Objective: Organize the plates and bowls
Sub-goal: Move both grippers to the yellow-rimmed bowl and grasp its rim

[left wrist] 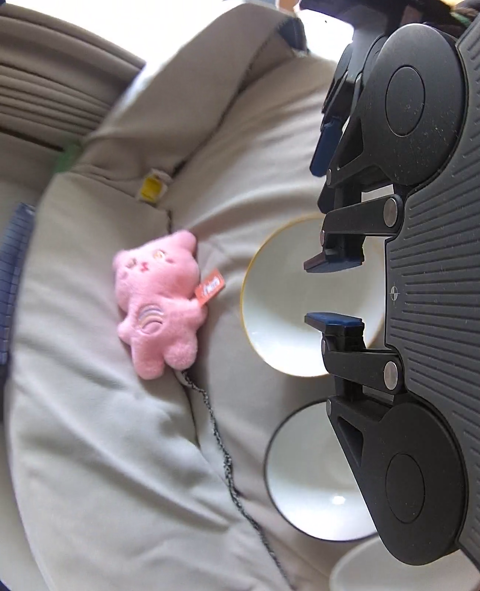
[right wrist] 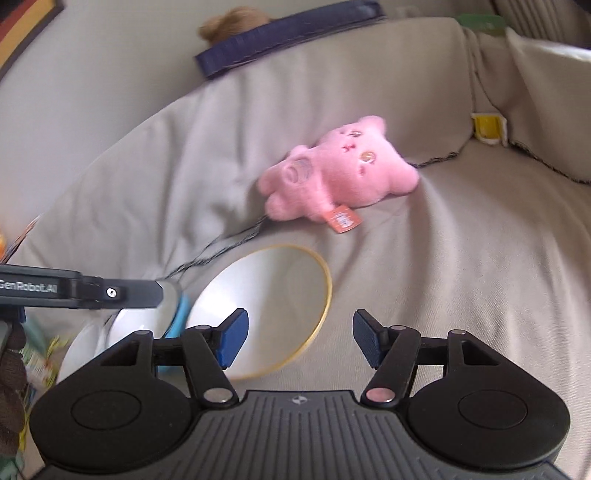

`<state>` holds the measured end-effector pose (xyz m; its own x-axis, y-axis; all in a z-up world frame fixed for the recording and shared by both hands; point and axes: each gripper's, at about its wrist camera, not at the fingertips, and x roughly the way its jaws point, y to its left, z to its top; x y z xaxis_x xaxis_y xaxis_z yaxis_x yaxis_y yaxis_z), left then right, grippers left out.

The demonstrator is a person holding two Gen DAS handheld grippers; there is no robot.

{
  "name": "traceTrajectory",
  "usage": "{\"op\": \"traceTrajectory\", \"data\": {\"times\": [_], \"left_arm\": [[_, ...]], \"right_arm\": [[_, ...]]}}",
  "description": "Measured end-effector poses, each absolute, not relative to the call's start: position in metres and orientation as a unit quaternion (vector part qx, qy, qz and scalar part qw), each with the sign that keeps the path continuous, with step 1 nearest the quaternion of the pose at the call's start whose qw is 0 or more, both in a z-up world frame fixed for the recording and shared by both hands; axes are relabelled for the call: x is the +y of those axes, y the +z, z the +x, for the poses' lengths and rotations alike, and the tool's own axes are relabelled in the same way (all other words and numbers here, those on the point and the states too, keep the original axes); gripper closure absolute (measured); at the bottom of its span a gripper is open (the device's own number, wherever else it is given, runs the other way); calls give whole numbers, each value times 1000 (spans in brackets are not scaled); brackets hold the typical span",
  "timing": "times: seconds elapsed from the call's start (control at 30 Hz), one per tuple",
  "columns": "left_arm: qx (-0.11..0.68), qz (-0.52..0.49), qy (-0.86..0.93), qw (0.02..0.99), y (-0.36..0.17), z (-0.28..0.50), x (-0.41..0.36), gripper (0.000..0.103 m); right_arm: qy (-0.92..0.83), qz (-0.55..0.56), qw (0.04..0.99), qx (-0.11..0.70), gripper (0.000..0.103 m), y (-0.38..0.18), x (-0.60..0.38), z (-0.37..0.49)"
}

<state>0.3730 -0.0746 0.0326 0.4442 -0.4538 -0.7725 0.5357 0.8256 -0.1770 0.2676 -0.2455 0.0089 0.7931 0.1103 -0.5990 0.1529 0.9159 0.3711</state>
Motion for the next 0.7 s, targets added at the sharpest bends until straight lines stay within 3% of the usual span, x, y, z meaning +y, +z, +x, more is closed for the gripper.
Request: {"op": "traceTrajectory", "data": {"times": [0.1,0.2,0.3,0.5,0.7], "left_arm": [[435,90,-264,856,17,401,-88,76],[465,71,-252,846,1,433,-86,76],[491,75,-236,835,-15,454,-86,76],[497,67,-220,837,-30,465,-86,72],[522,80,-193,827,-37,452,-99,71]], "right_arm": [[-22,242,921,304,40,-15,-247,287],[8,237,919,315,41,-25,-244,298],[11,239,914,328,50,-37,-241,304],[46,287,890,352,60,-60,-245,319],[60,277,890,356,60,-58,-240,310]]}}
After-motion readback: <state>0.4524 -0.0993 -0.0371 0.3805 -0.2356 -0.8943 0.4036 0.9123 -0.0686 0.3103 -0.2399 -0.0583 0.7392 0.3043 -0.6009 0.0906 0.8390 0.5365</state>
